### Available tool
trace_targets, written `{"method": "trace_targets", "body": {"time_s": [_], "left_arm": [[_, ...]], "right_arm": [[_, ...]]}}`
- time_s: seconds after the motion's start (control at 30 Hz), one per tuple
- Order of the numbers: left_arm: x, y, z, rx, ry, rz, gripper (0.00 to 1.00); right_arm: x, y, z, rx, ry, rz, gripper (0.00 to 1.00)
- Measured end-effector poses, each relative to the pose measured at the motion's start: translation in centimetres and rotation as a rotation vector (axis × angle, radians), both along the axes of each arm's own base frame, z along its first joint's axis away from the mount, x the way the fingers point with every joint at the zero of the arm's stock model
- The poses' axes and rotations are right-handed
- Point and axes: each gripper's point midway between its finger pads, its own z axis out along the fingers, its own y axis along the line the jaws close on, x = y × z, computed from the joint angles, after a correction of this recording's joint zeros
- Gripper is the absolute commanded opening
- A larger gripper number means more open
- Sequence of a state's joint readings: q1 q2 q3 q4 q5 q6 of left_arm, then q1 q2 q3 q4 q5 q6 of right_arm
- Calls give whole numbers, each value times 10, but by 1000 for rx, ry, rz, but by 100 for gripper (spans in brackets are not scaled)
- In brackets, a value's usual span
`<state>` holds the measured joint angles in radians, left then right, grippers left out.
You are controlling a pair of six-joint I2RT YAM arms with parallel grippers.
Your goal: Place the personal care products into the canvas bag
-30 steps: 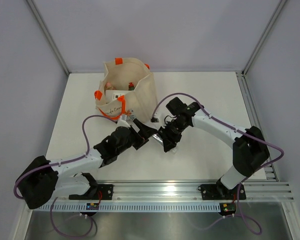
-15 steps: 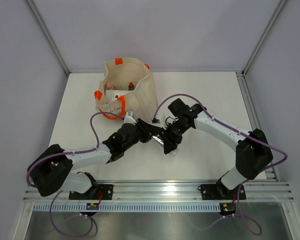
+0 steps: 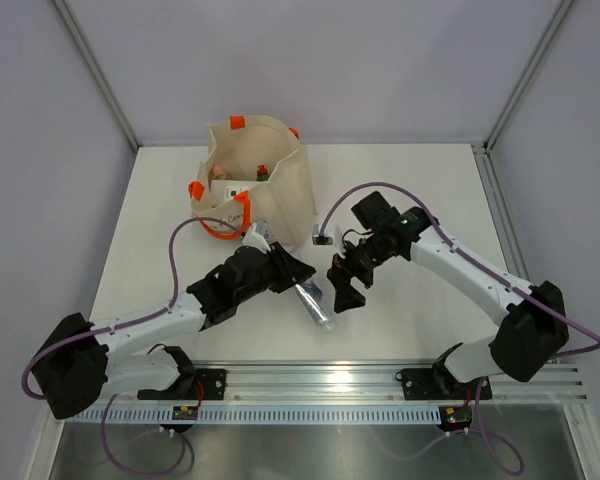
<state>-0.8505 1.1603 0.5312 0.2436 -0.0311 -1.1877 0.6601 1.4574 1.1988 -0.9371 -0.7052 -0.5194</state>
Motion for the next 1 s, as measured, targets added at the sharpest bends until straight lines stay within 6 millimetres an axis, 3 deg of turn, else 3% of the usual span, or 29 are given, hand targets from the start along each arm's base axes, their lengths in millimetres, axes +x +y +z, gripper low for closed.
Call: {"method": "trace_targets", "body": {"time_s": [0.13,0.2,0.4,0.53,0.63,0.7,0.77,0.87,1.0], "left_arm": [[1,12,25,59,-47,-36,0],[12,22,50,63,-91,-26,0],[74,70,167,11,-274,106,0],[117,100,256,3,-453,222,0],[151,122,298,36,-560,330,0],[175,139,304,81,-591,407,0],[201,155,298,152,-594,480,0],[243,175,270,251,-548,548,0],[291,184,210,354,-434,547,0]], "right_arm": [[7,-20,32,80,-89,-18,100],[23,-37,47,113,-141,-89,100],[57,-87,85,223,-266,-301,99],[65,-96,82,256,-229,-345,99],[64,-95,76,271,-193,-346,99],[62,-95,76,280,-181,-344,99],[62,-94,75,288,-175,-343,99],[61,-96,73,291,-166,-346,99],[61,-96,73,296,-168,-347,100]]}}
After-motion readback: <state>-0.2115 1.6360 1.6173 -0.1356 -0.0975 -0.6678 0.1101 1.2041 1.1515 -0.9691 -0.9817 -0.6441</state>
